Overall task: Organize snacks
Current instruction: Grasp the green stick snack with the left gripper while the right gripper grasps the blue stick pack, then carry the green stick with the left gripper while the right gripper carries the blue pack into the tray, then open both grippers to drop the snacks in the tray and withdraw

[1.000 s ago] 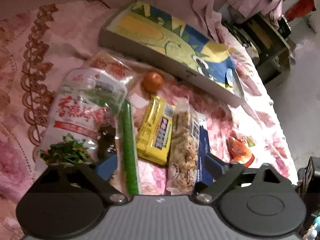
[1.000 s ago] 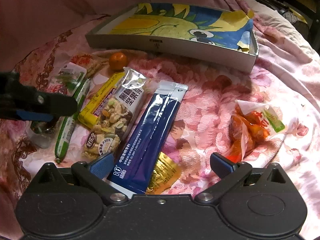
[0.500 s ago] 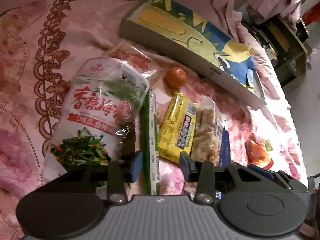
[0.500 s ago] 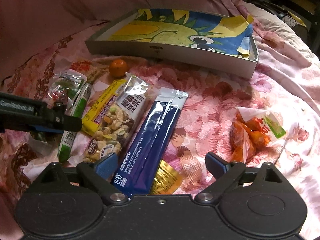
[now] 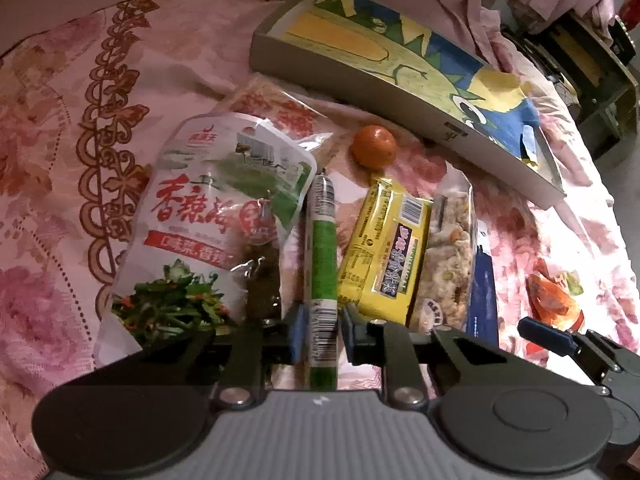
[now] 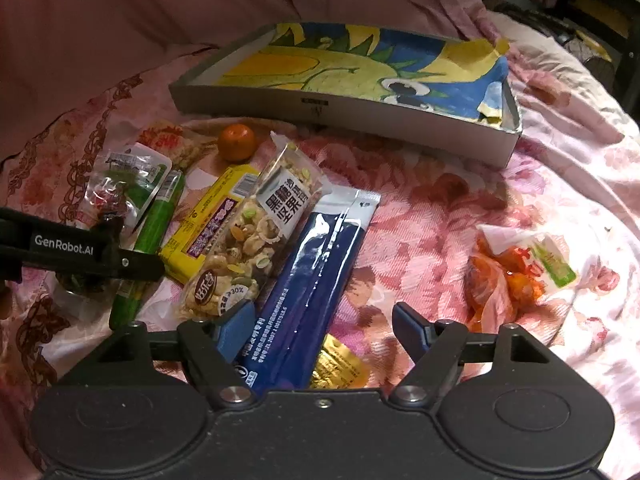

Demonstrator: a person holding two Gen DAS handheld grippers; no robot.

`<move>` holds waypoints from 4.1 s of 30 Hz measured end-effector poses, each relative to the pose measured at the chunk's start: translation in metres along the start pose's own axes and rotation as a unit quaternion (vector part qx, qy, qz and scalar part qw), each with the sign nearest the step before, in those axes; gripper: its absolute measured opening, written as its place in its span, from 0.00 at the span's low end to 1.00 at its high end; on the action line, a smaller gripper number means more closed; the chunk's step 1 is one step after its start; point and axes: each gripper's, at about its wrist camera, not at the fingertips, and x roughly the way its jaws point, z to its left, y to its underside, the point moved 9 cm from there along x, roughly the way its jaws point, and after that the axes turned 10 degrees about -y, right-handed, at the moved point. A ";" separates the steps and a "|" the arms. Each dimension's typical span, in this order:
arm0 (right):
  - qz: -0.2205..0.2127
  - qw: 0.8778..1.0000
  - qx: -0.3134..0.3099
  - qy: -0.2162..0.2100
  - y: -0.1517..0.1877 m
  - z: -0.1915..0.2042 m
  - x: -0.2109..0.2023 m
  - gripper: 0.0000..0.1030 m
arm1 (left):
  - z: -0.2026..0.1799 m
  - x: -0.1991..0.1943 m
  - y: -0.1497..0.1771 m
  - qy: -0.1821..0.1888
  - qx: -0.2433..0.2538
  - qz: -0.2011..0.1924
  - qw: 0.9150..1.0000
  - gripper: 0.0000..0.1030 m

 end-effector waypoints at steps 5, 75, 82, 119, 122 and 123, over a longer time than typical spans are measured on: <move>0.040 0.999 0.016 -0.007 0.006 0.000 0.020 0.78 | -0.003 -0.001 0.001 -0.011 0.015 -0.010 1.000 0.19; -0.203 0.960 -0.134 0.138 -0.131 -0.007 -0.015 0.33 | -0.054 -0.019 -0.134 0.096 -0.051 -0.228 0.968 0.18; -0.192 0.968 -0.104 0.127 -0.159 -0.030 0.024 0.32 | -0.061 0.007 -0.160 0.100 -0.039 -0.221 0.970 0.18; -0.185 0.978 0.021 0.089 -0.176 -0.075 0.039 0.68 | -0.071 0.021 -0.166 0.065 -0.002 -0.190 0.980 0.50; -0.205 0.974 0.025 0.095 -0.175 -0.076 0.020 0.77 | -0.067 0.009 -0.165 0.056 -0.003 -0.204 0.977 0.58; -0.212 0.972 0.026 0.096 -0.175 -0.077 0.013 0.81 | -0.066 0.005 -0.165 0.053 -0.002 -0.210 0.976 0.62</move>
